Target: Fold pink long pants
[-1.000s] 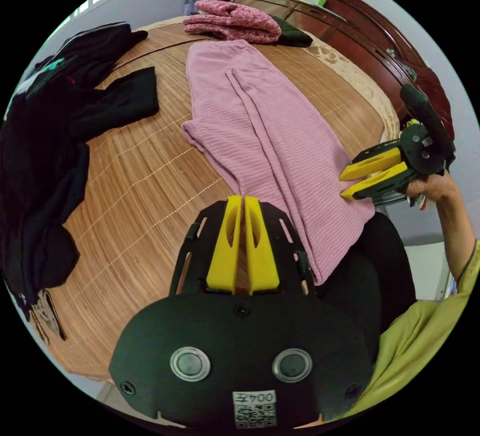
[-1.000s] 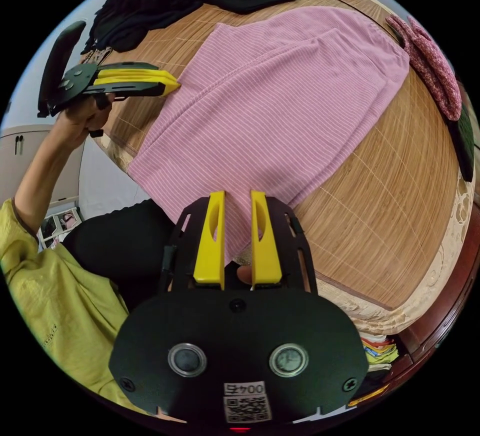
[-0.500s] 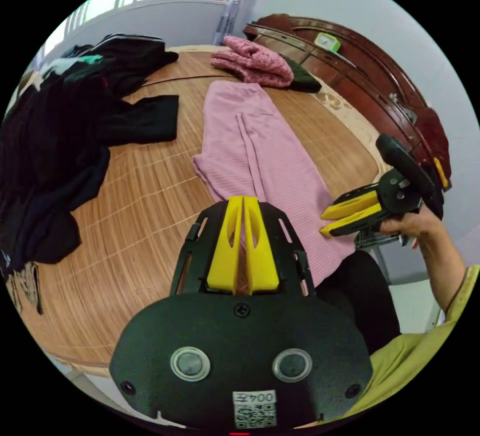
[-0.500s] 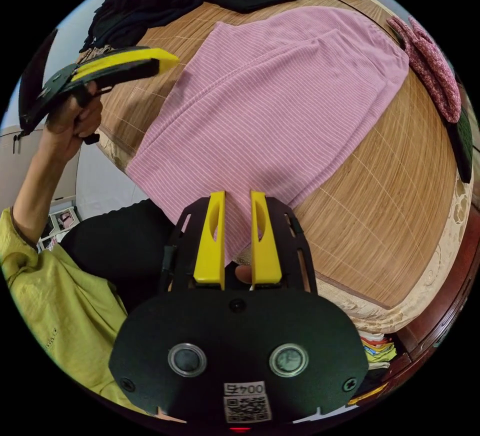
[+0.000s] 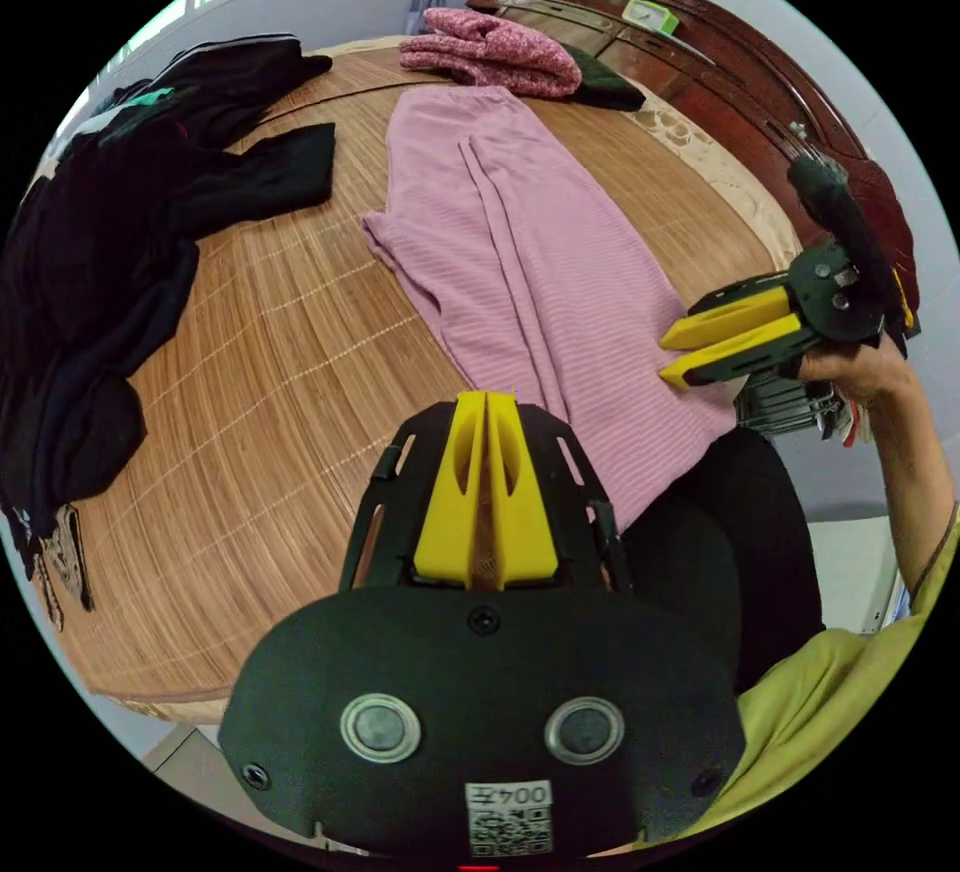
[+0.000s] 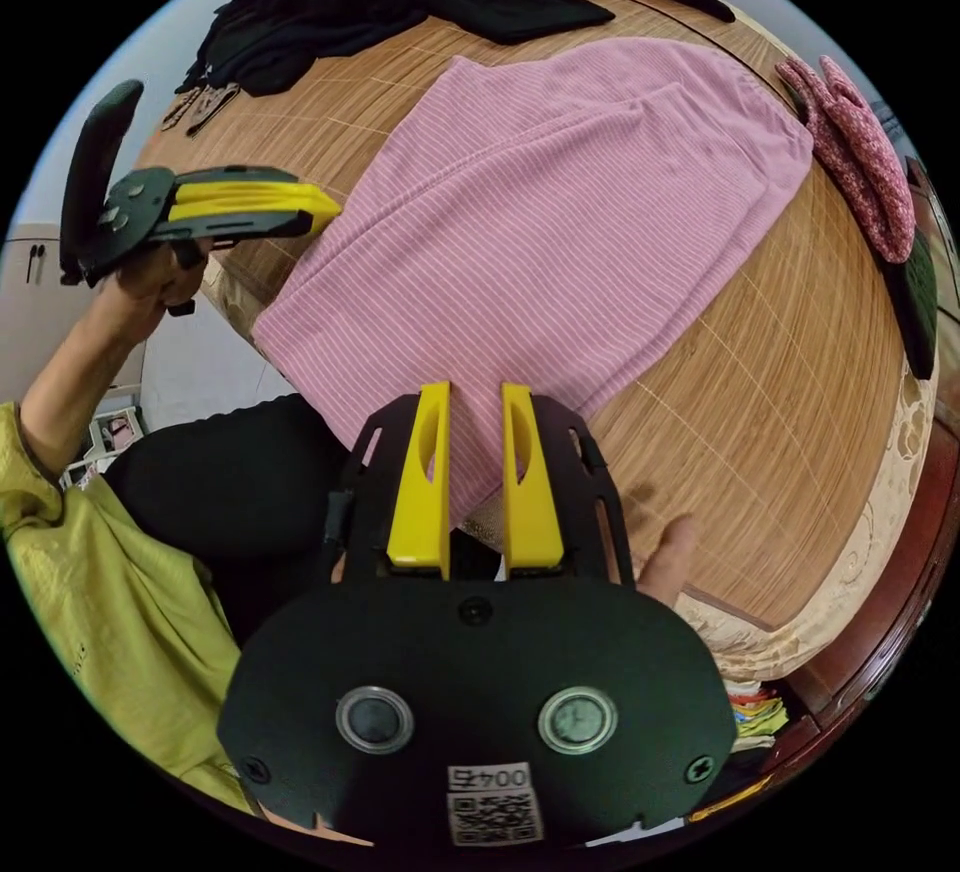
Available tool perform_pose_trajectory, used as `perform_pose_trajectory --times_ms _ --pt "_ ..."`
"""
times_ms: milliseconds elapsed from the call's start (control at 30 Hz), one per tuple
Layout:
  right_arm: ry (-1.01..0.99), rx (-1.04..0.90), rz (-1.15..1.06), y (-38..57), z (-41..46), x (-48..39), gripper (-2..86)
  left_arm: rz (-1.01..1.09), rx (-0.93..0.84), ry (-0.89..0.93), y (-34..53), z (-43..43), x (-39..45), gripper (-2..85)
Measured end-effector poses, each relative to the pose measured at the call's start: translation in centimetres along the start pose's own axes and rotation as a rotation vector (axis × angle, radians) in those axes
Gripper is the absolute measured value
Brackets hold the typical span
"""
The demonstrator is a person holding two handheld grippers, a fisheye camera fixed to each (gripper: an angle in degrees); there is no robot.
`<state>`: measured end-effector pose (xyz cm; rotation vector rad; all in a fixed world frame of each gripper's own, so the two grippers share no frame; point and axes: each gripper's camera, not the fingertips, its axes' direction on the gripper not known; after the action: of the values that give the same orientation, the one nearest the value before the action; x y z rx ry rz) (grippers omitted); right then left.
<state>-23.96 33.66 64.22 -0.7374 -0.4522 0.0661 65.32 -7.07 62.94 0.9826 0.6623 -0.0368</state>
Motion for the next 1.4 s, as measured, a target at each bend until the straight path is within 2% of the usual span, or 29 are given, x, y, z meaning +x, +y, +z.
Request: perform_pose_trajectory --times_ms 300,633,800,967,1067,1167,1400 --pt "-0.013 0.050 0.018 6.1 2.4 0.7 8.5 -0.005 0.003 0.025 4.4 -2.7 0.8 0.3" --pt "-0.008 0.142 0.076 14.2 5.5 1.0 9.0 0.100 -0.005 0.133 12.5 -5.5 2.5 1.4" --pt "-0.123 0.172 0.186 18.4 6.4 2.4 8.6 0.101 0.023 0.107 13.7 -7.0 3.2 2.9" --pt "-0.202 0.437 0.193 28.3 5.9 3.0 15.2 0.226 0.115 0.072 15.2 -9.1 5.3 7.1" --pt "-0.162 0.559 0.187 34.5 7.5 2.8 15.2 0.312 0.135 0.064 16.1 -9.0 6.2 11.3" --pt "-0.185 0.592 0.199 38.5 9.5 2.6 13.4 0.380 0.136 0.081 17.0 -8.8 6.8 12.7" --pt "-0.185 0.545 0.154 40.9 14.0 1.0 12.7 0.455 0.154 0.025 18.4 -9.4 8.7 13.1"
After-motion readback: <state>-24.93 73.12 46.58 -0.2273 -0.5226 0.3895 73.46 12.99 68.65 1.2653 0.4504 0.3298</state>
